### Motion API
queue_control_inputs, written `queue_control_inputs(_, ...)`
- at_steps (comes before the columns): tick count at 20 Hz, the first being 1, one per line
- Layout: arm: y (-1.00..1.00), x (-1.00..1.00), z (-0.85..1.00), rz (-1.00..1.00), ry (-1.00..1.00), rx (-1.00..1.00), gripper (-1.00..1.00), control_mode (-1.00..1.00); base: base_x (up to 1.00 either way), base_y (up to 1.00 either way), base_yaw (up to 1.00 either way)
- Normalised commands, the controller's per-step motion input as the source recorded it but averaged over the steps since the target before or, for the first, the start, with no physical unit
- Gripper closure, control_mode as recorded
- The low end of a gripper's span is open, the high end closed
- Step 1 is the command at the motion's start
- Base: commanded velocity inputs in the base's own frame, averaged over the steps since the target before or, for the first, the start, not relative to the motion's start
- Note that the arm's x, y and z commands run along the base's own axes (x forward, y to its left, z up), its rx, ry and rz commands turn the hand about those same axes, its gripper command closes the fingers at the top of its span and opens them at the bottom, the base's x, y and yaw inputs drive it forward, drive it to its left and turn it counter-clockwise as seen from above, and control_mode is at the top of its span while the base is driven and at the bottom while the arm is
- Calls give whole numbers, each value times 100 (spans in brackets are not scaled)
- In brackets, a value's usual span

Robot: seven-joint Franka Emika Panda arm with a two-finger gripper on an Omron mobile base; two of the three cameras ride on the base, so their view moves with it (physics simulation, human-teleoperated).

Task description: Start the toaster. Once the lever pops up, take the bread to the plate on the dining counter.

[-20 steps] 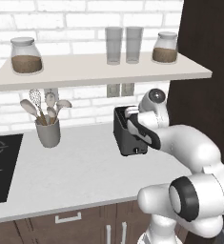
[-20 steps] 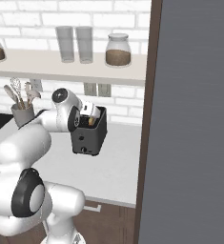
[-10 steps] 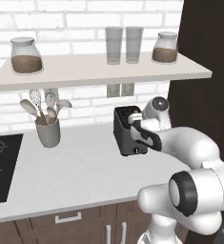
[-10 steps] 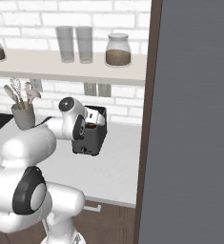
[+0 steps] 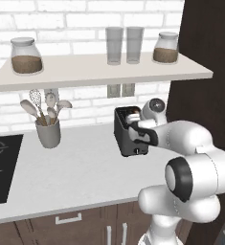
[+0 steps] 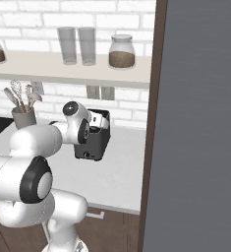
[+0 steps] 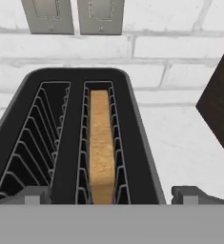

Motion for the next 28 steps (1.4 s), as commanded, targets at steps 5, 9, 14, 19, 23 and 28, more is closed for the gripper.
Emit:
queue_control_inputs(5, 14, 33, 0, 0, 0, 0, -100, -100, 0, 0, 0)
queue_control_inputs(9, 0, 22, -4, 0, 0, 0, -100, -100, 0, 0, 0)
queue_control_inputs(14, 0, 17, -6, 0, 0, 0, -100, -100, 0, 0, 0)
queue_control_inputs(19, 0, 12, -9, 0, 0, 0, -100, -100, 0, 0, 0)
queue_control_inputs(23, 0, 6, -12, 0, 0, 0, -100, -100, 0, 0, 0)
queue_control_inputs(28, -6, 1, -15, 0, 0, 0, -100, -100, 0, 0, 0)
